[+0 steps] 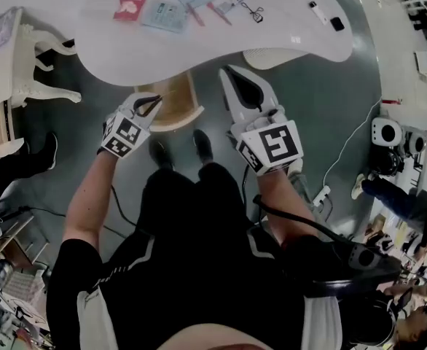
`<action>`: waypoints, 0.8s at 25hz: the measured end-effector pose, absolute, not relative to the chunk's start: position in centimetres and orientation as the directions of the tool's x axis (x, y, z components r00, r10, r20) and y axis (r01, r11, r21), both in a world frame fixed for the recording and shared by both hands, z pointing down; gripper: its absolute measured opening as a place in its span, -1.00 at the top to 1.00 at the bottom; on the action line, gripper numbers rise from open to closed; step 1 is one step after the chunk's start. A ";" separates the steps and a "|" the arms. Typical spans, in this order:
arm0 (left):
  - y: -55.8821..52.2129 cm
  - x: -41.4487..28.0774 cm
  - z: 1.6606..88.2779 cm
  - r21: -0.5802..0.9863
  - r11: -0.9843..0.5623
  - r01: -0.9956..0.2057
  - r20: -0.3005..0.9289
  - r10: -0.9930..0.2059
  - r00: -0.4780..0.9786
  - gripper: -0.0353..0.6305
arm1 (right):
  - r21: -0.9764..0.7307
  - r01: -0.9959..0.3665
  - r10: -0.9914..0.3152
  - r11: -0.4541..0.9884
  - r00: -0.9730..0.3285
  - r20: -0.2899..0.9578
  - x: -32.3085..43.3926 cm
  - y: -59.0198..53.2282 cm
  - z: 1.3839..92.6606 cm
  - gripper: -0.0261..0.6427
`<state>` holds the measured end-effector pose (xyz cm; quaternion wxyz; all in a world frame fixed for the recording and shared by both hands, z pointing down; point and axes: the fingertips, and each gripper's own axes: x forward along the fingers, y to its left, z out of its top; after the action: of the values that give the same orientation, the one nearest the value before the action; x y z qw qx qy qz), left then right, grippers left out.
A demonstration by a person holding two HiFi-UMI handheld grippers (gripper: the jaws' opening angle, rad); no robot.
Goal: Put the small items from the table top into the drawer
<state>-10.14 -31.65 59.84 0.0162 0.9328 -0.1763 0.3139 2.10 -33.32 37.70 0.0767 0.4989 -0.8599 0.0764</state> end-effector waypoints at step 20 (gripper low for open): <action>-32.2 -8.6 73.7 -0.073 -0.990 -0.119 0.772 -0.132 0.622 0.84 | -0.037 -0.916 -0.861 0.399 -0.388 0.329 5.3 -30.5 42.3 0.91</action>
<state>-8.56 -32.22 73.68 -0.0072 0.9006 -0.0696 0.4289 5.35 -30.49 42.30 0.1296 0.5379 -0.8261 0.1068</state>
